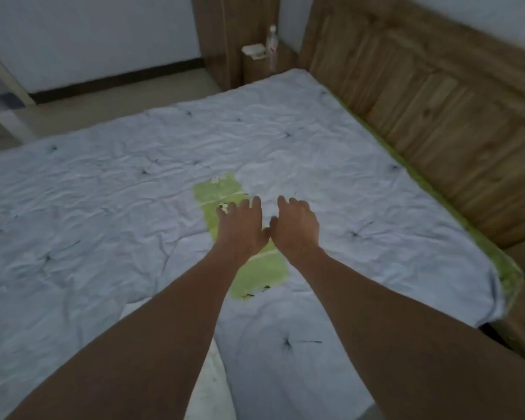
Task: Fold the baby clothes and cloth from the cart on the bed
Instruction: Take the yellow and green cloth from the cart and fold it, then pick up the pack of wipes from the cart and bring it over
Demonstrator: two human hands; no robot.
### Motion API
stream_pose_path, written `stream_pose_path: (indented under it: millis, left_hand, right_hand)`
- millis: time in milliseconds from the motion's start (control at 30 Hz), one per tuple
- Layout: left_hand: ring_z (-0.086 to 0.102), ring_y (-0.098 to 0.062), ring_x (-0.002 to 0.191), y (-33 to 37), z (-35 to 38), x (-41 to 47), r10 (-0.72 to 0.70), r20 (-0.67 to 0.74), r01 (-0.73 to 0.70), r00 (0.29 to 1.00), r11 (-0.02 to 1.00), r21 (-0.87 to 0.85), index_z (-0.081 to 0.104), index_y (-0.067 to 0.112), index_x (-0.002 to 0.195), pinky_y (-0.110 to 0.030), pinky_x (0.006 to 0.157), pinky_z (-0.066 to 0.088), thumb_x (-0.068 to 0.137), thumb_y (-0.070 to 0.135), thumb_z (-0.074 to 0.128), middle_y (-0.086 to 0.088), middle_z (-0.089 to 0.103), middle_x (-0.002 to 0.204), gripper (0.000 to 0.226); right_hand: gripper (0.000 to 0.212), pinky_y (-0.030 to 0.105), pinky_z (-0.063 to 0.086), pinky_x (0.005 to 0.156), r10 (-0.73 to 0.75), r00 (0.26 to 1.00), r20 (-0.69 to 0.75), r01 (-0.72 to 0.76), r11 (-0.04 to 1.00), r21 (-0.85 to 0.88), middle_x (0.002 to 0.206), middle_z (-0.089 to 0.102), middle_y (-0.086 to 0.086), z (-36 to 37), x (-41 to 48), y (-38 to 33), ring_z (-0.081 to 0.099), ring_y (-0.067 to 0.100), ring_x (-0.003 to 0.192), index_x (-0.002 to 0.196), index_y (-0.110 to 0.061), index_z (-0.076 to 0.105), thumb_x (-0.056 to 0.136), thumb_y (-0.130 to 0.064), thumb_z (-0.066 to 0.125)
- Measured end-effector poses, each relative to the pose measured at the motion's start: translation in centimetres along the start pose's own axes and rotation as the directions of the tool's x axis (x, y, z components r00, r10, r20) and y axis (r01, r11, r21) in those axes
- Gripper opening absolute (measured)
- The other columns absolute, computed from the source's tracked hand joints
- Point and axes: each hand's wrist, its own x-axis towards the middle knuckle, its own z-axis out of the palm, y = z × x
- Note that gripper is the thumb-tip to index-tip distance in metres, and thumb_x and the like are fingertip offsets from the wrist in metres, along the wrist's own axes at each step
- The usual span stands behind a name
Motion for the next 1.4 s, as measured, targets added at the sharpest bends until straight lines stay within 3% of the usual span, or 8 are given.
stream_pose_path:
  millis: [133,467,633,800,1000,1200,1300,1400]
  left_hand:
    - [0.062,-0.04,0.122,5.4,-5.9,-6.0,0.101,-0.016,-0.1,0.995,0.995,0.014,0.039,0.017,0.149,-0.063,0.111,0.04,0.1,0.059,0.049,-0.011,0.069,0.125,0.065]
    - [0.055,-0.04,0.129,11.1,-21.7,-23.0,0.304,-0.177,-0.309,0.936,0.951,-0.003,0.041,0.018,0.154,-0.054,0.106,0.047,0.097,0.059,0.061,-0.014,0.058,0.143,0.073]
    - [0.055,-0.038,0.13,13.5,-27.0,-31.4,0.42,-0.229,-0.429,0.878,0.903,0.011,0.044,0.019,0.151,-0.054,0.106,0.048,0.097,0.058,0.061,-0.014,0.059,0.142,0.069]
    - [0.055,-0.038,0.134,15.4,-31.9,-37.5,0.544,-0.288,-0.568,0.788,0.823,-0.002,0.047,0.017,0.151,-0.055,0.108,0.047,0.097,0.055,0.064,-0.013,0.06,0.143,0.068]
    - [0.054,-0.038,0.138,17.4,-34.7,-42.0,0.714,-0.339,-0.761,0.612,0.648,-0.009,0.048,0.018,0.152,-0.048,0.111,0.048,0.094,0.052,0.07,-0.013,0.059,0.146,0.071]
    - [0.049,-0.041,0.139,18.6,-32.6,-47.4,0.835,-0.295,-0.879,0.464,0.475,-0.039,0.022,0.026,0.167,-0.055,0.112,0.045,0.096,0.055,0.065,-0.017,0.054,0.15,0.088]
    - [0.057,-0.042,0.13,19.1,-31.2,-50.7,0.88,-0.295,-0.923,0.372,0.385,-0.013,0.007,0.029,0.168,-0.058,0.106,0.048,0.094,0.055,0.066,-0.017,0.062,0.139,0.098]
    - [0.06,-0.042,0.124,20.6,-30.7,-54.9,0.908,-0.286,-0.945,0.306,0.327,0.027,0.012,0.027,0.166,-0.057,0.101,0.052,0.094,0.058,0.064,-0.015,0.064,0.136,0.095]
  right_hand:
    - [0.046,0.042,0.049,0.102,0.105,0.994,-0.03,-0.104,0.994,0.022,0.129,0.063,0.008,-8.0,-7.7,2.1,0.054,0.029,0.126,0.142,-0.016,0.053,0.099,-0.028,0.062]
    - [0.052,0.046,0.046,0.105,0.278,0.927,-0.253,-0.285,0.958,0.008,0.13,0.066,0.011,-25.3,-28.0,5.3,0.056,0.035,0.125,0.152,-0.015,0.043,0.101,-0.023,0.051]
    - [0.04,0.044,0.047,0.097,0.333,0.863,-0.38,-0.348,0.937,0.031,0.117,0.071,0.011,-31.6,-36.8,4.1,0.059,0.035,0.118,0.136,-0.016,0.055,0.097,-0.018,0.054]
    - [0.037,0.045,0.048,0.094,0.38,0.798,-0.468,-0.423,0.906,0.015,0.113,0.072,0.011,-35.9,-43.2,2.4,0.06,0.035,0.115,0.13,-0.017,0.057,0.093,-0.017,0.058]
    - [0.04,0.045,0.045,0.098,0.506,0.676,-0.535,-0.585,0.81,0.027,0.123,0.069,0.011,-37.9,-50.7,1.8,0.058,0.036,0.122,0.131,-0.019,0.059,0.092,-0.026,0.062]
    - [0.022,0.047,0.048,0.092,0.658,0.537,-0.528,-0.737,0.67,0.086,0.113,0.068,0.011,-36.4,-59.8,1.0,0.061,0.036,0.112,0.115,-0.016,0.058,0.094,-0.02,0.057]
    - [0.044,0.048,0.052,0.093,0.69,0.473,-0.548,-0.768,0.628,0.128,0.119,0.065,0.013,-35.5,-64.3,0.4,0.061,0.038,0.114,0.137,-0.017,0.051,0.096,-0.028,0.065]
    - [0.067,0.051,0.052,0.101,0.715,0.419,-0.559,-0.792,0.589,0.161,0.132,0.058,0.015,-34.9,-69.7,0.5,0.058,0.039,0.122,0.156,-0.021,0.033,0.098,-0.027,0.067]
